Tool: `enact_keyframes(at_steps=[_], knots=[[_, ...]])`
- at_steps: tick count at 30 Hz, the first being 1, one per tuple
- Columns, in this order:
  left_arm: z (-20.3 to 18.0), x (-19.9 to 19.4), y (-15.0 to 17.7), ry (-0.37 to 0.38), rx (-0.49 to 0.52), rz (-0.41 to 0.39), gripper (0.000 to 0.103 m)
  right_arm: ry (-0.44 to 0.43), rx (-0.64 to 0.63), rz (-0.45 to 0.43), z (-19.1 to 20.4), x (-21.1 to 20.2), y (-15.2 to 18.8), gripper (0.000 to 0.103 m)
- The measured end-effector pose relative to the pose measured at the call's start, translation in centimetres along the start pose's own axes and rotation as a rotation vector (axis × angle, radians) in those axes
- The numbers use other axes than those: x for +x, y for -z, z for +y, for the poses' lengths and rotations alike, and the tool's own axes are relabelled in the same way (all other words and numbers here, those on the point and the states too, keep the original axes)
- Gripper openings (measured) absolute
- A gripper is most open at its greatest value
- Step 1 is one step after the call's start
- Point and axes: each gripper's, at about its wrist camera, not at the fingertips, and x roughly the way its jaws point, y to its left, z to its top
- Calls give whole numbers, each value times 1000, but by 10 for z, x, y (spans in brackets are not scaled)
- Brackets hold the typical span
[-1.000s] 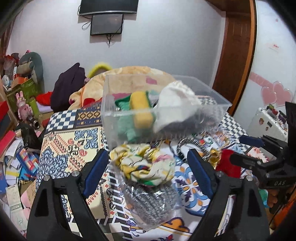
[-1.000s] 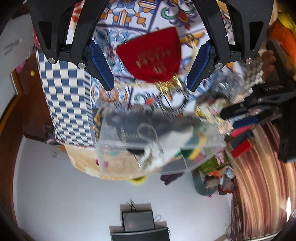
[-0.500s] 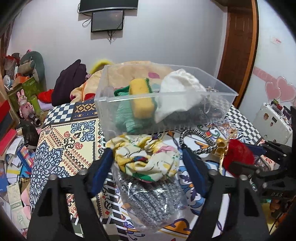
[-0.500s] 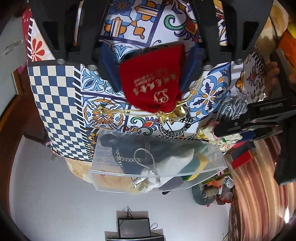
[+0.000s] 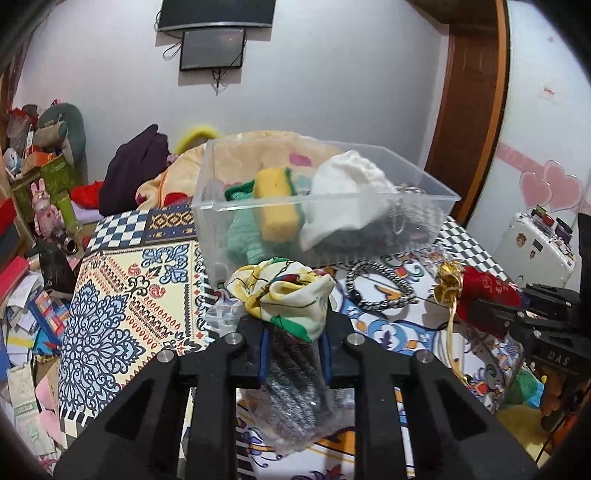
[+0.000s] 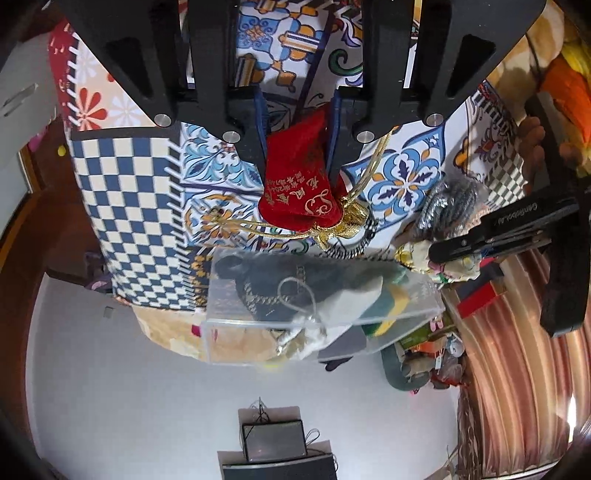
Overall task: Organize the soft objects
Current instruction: 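Drop the scrunchie into the box with the left tool while the right tool releases the red pouch inside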
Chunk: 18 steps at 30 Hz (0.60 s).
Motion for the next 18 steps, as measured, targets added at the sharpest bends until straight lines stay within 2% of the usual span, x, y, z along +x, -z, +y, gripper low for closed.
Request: enact_keyframes(at_steps=[10, 18], knots=[[-11, -36, -25, 37, 12, -112, 20, 19, 23, -106, -6, -34, -26, 23], [-11, -45, -60, 19, 20, -197, 20, 40, 5, -219, -6, -48, -67, 23]])
